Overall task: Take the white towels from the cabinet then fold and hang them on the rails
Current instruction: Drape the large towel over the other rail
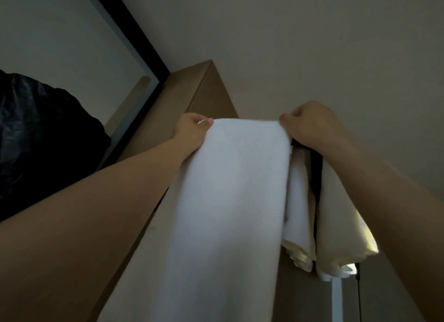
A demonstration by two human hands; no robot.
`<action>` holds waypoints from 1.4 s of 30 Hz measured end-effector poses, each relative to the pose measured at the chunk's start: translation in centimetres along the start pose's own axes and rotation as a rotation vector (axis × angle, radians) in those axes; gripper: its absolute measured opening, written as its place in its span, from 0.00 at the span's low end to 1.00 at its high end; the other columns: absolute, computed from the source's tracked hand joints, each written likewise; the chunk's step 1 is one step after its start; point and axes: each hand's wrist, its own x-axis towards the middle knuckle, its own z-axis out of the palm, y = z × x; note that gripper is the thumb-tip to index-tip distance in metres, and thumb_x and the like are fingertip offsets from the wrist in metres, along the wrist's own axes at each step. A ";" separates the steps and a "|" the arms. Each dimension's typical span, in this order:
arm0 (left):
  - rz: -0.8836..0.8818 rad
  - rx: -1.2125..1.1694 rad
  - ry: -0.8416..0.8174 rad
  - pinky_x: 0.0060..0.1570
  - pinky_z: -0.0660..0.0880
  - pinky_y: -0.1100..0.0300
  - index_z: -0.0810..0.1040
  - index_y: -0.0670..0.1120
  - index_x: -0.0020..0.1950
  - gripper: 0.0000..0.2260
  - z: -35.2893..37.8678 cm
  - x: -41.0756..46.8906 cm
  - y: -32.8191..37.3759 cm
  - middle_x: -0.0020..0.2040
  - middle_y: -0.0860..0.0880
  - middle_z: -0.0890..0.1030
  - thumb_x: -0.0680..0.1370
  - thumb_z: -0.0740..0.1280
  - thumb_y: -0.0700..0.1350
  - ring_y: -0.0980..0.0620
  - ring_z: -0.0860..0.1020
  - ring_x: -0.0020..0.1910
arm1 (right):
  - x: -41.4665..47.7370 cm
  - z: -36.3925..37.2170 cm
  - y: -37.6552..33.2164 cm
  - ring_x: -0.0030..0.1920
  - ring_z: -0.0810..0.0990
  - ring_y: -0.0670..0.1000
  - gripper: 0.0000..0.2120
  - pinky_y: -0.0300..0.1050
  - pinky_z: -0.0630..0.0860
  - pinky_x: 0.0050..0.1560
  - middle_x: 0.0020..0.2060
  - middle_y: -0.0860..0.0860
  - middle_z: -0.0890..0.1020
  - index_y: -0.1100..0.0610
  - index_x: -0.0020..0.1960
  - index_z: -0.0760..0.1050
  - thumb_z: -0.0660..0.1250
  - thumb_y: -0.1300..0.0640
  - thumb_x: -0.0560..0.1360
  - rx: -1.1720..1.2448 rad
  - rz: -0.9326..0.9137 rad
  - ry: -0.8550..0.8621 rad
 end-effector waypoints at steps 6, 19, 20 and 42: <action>0.001 0.446 -0.090 0.63 0.67 0.48 0.76 0.37 0.60 0.22 -0.4 -0.2 0.5 0.61 0.34 0.75 0.84 0.51 0.53 0.38 0.71 0.64 | -0.3 0.4 0.2 0.53 0.77 0.61 0.28 0.50 0.71 0.56 0.56 0.65 0.79 0.63 0.50 0.77 0.51 0.40 0.80 -0.027 0.035 -0.197; -0.362 0.041 -0.211 0.56 0.69 0.53 0.70 0.39 0.69 0.28 -2.5 -3.7 -2.3 0.64 0.43 0.75 0.80 0.58 0.60 0.45 0.74 0.58 | -1.7 -0.5 0.4 0.50 0.76 0.58 0.24 0.48 0.68 0.48 0.47 0.56 0.78 0.56 0.42 0.71 0.54 0.36 0.79 -0.039 -0.062 -0.216; -0.368 -0.014 -0.205 0.54 0.69 0.54 0.71 0.39 0.68 0.26 -2.5 -3.7 -2.2 0.63 0.43 0.76 0.80 0.59 0.58 0.45 0.74 0.56 | -2.0 -0.5 0.2 0.53 0.76 0.59 0.24 0.49 0.69 0.53 0.51 0.57 0.79 0.56 0.46 0.72 0.54 0.36 0.79 -0.054 -0.049 -0.210; -0.255 -0.016 -0.030 0.54 0.69 0.54 0.71 0.39 0.69 0.24 -1.5 -2.0 -0.2 0.65 0.41 0.75 0.81 0.60 0.56 0.42 0.74 0.61 | -7.1 0.8 -0.8 0.58 0.79 0.57 0.22 0.51 0.71 0.64 0.59 0.54 0.81 0.55 0.68 0.74 0.70 0.51 0.75 0.121 -0.221 0.157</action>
